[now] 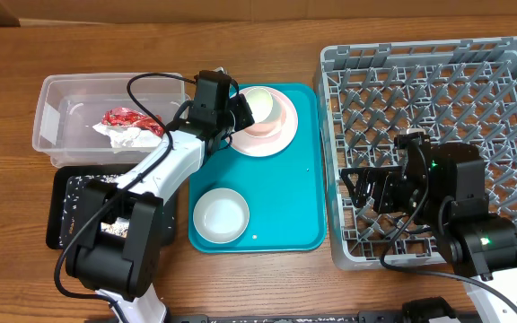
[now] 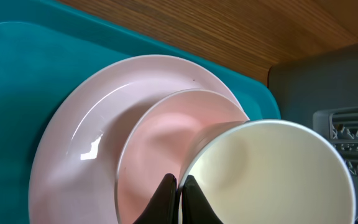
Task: Sort waste into correct bins and load items into the dishwasher
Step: 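Grasp the white cup with the left gripper and lift it, then bring the white cup toward the right gripper above the rack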
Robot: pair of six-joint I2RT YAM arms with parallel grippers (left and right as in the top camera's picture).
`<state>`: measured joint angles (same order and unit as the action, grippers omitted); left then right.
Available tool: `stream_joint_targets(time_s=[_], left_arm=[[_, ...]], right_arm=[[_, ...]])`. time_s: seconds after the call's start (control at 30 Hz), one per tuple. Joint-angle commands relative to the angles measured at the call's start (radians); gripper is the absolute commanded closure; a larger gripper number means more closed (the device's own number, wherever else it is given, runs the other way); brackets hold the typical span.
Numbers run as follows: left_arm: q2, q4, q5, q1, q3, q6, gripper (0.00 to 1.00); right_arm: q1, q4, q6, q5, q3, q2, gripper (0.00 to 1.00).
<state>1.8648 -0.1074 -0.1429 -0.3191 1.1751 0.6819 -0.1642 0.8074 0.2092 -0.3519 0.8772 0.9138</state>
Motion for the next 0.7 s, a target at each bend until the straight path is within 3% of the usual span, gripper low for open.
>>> stream_joint_targets(time_s=[0.0,0.1,0.2,0.4,0.57,0.67], left_arm=[[0.007,0.005,-0.008,0.0,0.006,0.003,0.96],[-0.013,0.001,-0.024,0.012,0.018,0.003,0.96],[-0.068,0.0,-0.15,0.042,0.034,0.003,0.96],[-0.203,0.0,-0.647,0.138,0.057,0.08,0.96],[-0.238,0.001,-1.143,0.185,0.057,0.111,0.96],[-0.236,0.0,-1.348,0.182,0.056,0.106,0.96]], right_arm=[[0.003,-0.008,0.001,-0.009,0.024,-0.004,0.0],[0.003,-0.023,0.001,-0.01,0.025,-0.01,0.0],[0.003,-0.034,0.001,-0.01,0.045,-0.021,0.0],[0.003,-0.036,0.0,-0.074,0.116,-0.04,0.0],[0.003,-0.068,-0.074,-0.292,0.129,-0.039,0.0],[0.003,-0.089,-0.14,-0.422,0.129,-0.039,0.0]])
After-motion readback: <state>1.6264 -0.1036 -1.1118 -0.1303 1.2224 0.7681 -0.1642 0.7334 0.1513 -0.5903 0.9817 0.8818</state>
